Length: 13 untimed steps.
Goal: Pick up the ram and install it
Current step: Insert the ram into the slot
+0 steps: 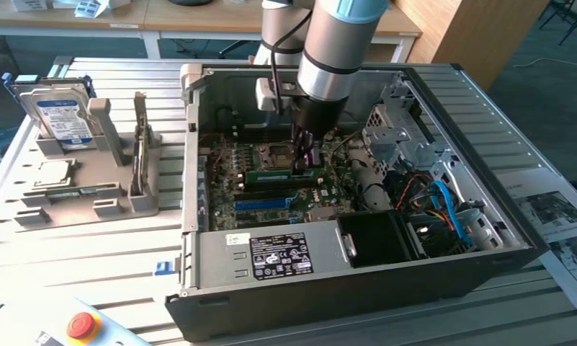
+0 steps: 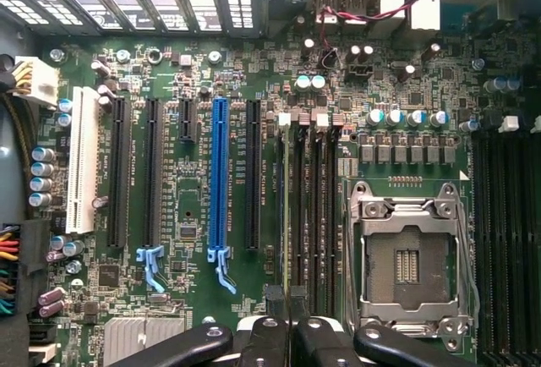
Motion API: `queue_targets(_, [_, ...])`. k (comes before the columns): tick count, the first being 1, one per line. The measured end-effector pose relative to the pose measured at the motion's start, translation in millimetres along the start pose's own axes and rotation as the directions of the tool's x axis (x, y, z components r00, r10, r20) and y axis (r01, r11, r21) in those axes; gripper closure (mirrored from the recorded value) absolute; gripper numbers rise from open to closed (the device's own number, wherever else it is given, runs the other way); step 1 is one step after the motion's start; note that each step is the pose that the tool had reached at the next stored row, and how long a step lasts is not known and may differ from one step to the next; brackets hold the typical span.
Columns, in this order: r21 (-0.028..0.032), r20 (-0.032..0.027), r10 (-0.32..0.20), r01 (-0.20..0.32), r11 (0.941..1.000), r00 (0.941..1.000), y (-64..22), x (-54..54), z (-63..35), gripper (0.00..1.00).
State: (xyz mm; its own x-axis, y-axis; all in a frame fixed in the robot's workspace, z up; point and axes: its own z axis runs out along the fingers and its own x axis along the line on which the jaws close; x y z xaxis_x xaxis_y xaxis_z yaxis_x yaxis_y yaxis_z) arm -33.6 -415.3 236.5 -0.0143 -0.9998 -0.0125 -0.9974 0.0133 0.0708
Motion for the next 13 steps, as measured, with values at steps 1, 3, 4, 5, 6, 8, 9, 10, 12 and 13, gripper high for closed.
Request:
queue_targets(1, [0.0001, 0.0001, 0.0, 0.0, 1.0, 1.0, 0.0, 0.3, 0.1, 0.88])
queue_targets(3, [0.0, 0.0001, 0.0, 0.0, 1.0, 1.0, 0.0, 0.3, 0.1, 0.88])
queue_targets(4, [0.0, 0.0001, 0.0, 0.0, 1.0, 1.0, -0.1, 0.3, 0.1, 0.88])
queue_targets(5, [0.0, 0.0001, 0.0, 0.0, 1.0, 1.0, 0.0, 0.3, 0.1, 0.88])
queue_targets(6, [0.0, 0.0, 0.0, 0.0, 1.0, 1.0, 0.0, 0.4, 0.4, 0.88])
queue_targets(8, [0.0, 0.0001, 0.0, 0.0, 1.0, 1.0, -0.1, 0.4, 1.8, 0.88])
queue_targets(9, [0.0002, 0.0001, 0.0, 0.0, 1.0, 1.0, -0.2, 0.4, 2.7, 0.88])
queue_targets(10, [0.0004, 0.0, 0.0, 0.0, 1.0, 1.0, -0.3, 0.4, 3.2, 0.88])
queue_targets(12, [0.0004, 0.0, 0.0, 0.0, 1.0, 1.0, -0.3, 0.4, 3.2, 0.88])
queue_targets(13, [0.001, 0.001, 0.0, 0.0, 1.0, 1.0, -0.3, 0.4, 3.3, 0.88])
